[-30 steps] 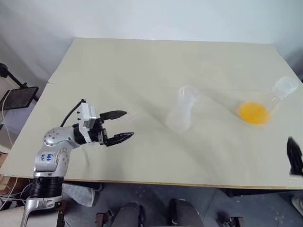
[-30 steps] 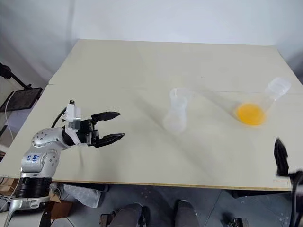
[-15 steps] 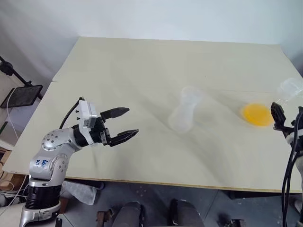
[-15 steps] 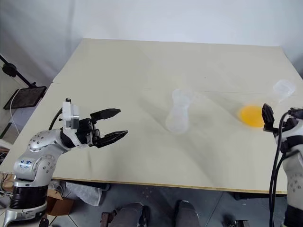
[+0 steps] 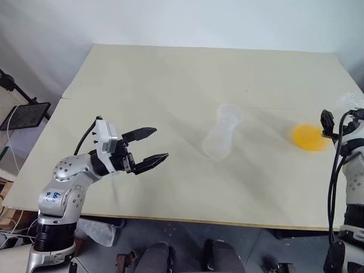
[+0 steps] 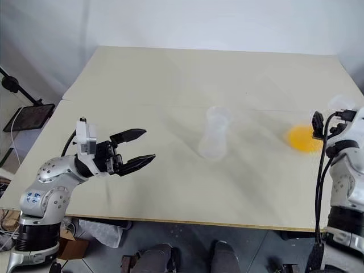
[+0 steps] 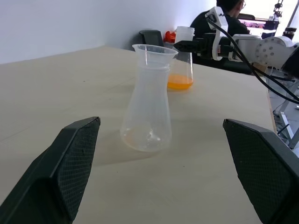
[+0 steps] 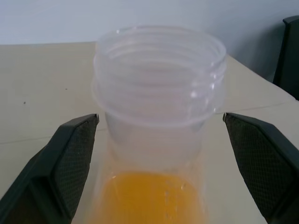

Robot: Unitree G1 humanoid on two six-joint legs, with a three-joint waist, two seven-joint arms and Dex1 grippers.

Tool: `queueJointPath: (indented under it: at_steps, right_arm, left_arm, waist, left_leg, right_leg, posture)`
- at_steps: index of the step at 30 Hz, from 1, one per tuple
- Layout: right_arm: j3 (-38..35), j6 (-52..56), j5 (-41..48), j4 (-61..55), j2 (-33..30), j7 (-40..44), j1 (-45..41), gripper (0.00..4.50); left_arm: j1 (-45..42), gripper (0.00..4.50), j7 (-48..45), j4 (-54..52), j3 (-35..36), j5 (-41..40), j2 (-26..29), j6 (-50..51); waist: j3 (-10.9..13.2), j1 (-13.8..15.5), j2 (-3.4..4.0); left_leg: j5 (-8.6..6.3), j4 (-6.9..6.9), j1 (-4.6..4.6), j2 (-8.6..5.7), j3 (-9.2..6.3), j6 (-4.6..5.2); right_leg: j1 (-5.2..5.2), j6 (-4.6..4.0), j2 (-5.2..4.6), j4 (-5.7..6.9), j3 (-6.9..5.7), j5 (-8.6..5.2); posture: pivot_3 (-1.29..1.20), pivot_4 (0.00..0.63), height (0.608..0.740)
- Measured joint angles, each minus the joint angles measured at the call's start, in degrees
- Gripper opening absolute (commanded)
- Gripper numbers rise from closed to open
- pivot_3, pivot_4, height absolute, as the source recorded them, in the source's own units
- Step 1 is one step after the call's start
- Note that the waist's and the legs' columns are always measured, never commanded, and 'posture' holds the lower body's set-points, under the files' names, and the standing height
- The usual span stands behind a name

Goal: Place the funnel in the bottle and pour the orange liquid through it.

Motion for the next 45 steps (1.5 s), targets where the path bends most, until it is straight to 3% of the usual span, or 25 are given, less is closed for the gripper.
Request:
queueJointPath:
  at_steps: [8,11,15,16,28,41,45]
  right_arm:
    - [0.4,-5.3,-2.5,7.0,0.0,2.5,-3.6,4.50]
    - [0.4,-7.1,-2.9,8.4,0.0,2.9,-3.8,3.88]
    - [0.4,-8.4,-2.6,8.7,0.0,3.4,-3.9,2.53]
    - [0.3,-8.6,-2.8,8.8,0.0,3.5,-4.0,2.45]
    - [-0.3,-9.4,-1.5,1.3,2.1,4.6,0.9,2.45]
    - [8.7,16.3,1.4,-34.8,-0.2,2.9,2.6,2.45]
    - [14.0,17.7,0.3,-41.7,0.0,3.2,2.3,2.45]
  left_arm:
    - [0.0,4.48,0.2,0.0,0.0,0.0,0.0,-0.1]
    - [0.0,4.50,0.2,0.0,0.0,0.0,0.0,-0.2]
    - [0.0,4.50,0.3,0.0,0.0,0.0,0.0,-0.5]
    - [0.1,4.50,0.3,0.0,0.0,0.0,0.0,-0.6]
    - [0.7,4.50,0.1,0.1,-0.1,0.0,-0.1,-2.3]
    - [0.1,4.50,-1.7,4.5,-1.5,0.3,-0.9,-5.2]
    - [-2.1,4.50,-2.2,5.8,-2.5,0.8,-1.7,-6.5]
  waist:
    - [0.0,-0.1,0.00]
    - [0.0,-0.1,0.00]
    - [0.0,-0.1,0.00]
    - [0.0,-0.1,0.00]
    - [0.1,-0.4,0.13]
    - [0.1,-0.7,0.20]
    - [0.1,-0.3,0.19]
  left_leg:
    - [0.00,0.00,-0.03,0.00,-0.01,0.00]
    - [0.00,0.00,-0.04,0.00,-0.01,0.00]
    - [0.00,0.00,-0.03,0.01,-0.02,-0.01]
    - [0.00,0.00,-0.04,0.01,-0.03,0.00]
    - [0.00,0.00,-0.06,0.03,-0.03,-0.01]
    - [0.00,-0.01,-0.08,0.09,-0.06,-0.04]
    - [0.00,-0.01,-0.12,0.01,-0.06,-0.04]
  right_leg:
    - [0.00,0.00,0.00,-0.03,-0.01,0.00]
    - [0.00,0.00,-0.01,-0.04,-0.01,0.00]
    - [0.00,0.00,-0.01,-0.04,-0.02,0.00]
    - [0.00,0.00,-0.01,-0.04,-0.02,0.00]
    - [0.00,0.01,-0.03,-0.08,-0.01,0.00]
    - [-0.05,0.00,-0.09,-0.10,-0.01,0.00]
    - [-0.06,0.02,-0.02,-0.14,-0.04,0.01]
  posture:
    - [0.00,0.150,0.740]
    - [0.00,0.150,0.740]
    - [0.00,0.150,0.740]
    - [0.00,0.150,0.740]
    - [0.00,0.150,0.740]
    - [0.00,0.150,0.740]
    - [0.00,0.150,0.740]
